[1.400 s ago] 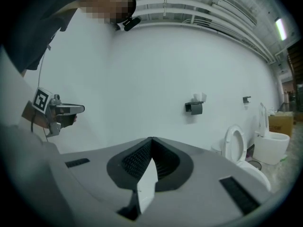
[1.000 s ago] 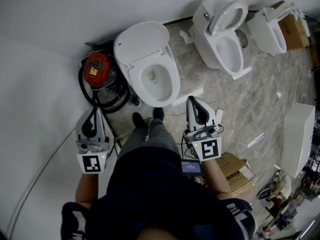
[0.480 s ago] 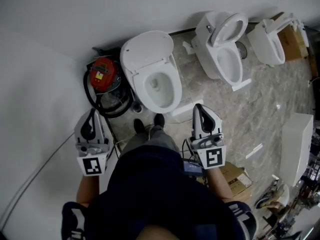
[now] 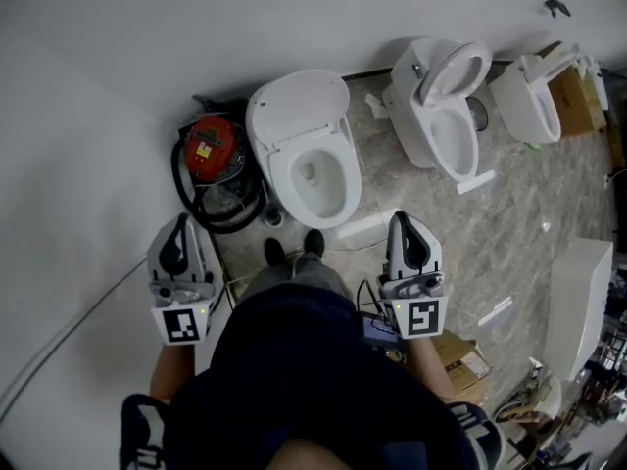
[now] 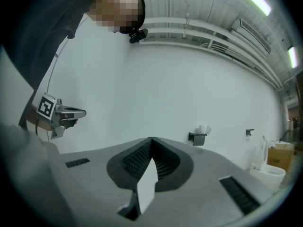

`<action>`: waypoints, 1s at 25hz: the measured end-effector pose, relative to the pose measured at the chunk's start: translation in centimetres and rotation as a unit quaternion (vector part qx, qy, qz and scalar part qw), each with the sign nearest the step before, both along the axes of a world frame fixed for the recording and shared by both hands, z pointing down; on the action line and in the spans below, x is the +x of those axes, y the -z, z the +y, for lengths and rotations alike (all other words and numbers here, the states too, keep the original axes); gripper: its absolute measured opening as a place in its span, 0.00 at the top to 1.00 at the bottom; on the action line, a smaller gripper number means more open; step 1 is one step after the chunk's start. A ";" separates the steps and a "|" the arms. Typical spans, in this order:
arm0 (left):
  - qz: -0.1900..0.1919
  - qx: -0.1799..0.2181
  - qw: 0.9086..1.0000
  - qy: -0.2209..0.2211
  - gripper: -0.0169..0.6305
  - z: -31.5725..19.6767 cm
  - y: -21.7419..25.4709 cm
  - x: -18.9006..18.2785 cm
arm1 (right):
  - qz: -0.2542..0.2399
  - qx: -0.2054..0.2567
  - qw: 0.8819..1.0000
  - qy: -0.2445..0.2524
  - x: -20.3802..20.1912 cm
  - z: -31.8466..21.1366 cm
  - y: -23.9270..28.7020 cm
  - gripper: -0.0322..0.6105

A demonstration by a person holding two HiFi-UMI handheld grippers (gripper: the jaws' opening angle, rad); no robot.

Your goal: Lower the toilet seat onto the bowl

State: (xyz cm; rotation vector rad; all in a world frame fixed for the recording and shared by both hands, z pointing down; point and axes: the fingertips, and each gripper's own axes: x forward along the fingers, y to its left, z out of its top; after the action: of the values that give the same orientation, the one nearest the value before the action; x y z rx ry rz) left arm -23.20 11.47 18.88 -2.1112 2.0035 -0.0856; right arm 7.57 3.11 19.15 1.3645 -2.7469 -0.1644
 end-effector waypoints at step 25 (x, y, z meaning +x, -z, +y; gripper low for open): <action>0.002 0.015 1.000 0.010 0.94 0.8 0.2 -0.2 | 0.022 0.005 1.000 0.000 -1.1 0.2 0.6 0.92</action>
State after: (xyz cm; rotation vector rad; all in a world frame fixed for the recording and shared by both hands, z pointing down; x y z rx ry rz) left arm -23.41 12.23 18.69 -2.0746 2.0161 -0.0546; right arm 6.51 3.28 18.55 1.3479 -2.7137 -0.2058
